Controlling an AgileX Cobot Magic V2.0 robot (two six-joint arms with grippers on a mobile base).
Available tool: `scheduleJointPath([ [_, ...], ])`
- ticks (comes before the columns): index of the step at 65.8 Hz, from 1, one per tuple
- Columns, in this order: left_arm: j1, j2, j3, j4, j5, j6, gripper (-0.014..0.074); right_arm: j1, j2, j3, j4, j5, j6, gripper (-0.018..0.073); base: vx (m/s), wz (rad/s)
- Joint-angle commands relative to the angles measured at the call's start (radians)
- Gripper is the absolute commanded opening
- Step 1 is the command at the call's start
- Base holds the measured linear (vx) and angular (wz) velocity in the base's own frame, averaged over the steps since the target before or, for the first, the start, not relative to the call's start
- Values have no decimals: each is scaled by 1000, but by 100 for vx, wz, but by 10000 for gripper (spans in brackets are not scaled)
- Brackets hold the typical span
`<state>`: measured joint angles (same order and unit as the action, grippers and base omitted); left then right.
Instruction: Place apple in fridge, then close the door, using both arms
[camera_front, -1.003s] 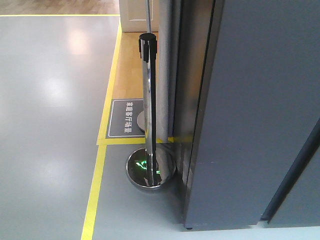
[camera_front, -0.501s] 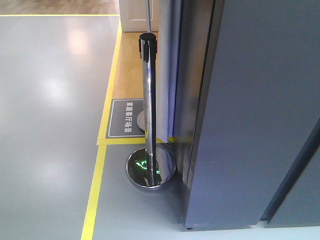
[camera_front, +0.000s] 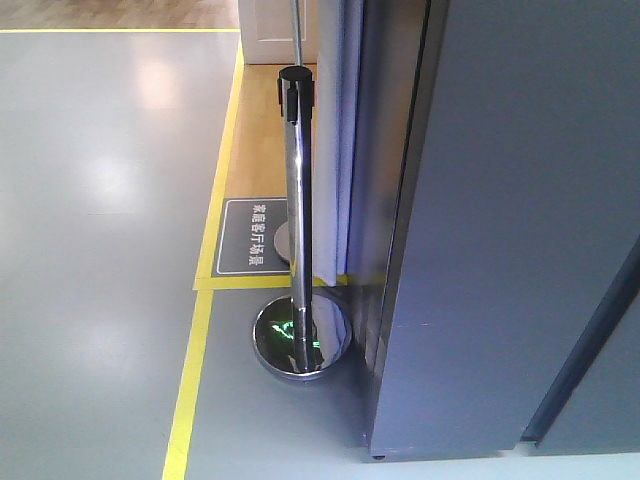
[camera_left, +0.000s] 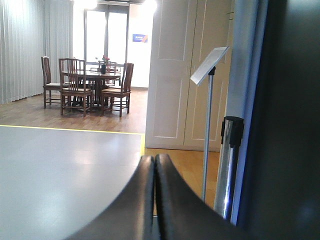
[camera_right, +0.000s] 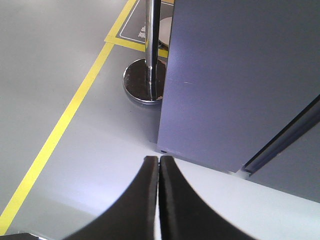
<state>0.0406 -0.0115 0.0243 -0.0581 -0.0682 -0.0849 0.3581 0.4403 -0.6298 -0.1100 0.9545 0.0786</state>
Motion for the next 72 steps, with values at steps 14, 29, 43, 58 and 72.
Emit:
scheduleJointPath([
  [14,-2,-16,29,0,-73,-9,-6,2,8,-27,-15,-57,-3,-2,0,0],
  [29,-2,-16,29,0,-73,-9,-6,2,8,-27,-15,-57,-3,-2,0,0],
  [43,-2,-15,29,0,-73,-9,-6,-38,-90,19,-19,-95,-11,-2,0,0],
  [58,-2,-15,29,0,-73,-9,-6,-213,-283,239,24,-368,-11,-2,0,0],
  [72,-2,-15,29,0,-73,-9,-6,-277,-394,471,110,-682,-15,-2,0,0],
])
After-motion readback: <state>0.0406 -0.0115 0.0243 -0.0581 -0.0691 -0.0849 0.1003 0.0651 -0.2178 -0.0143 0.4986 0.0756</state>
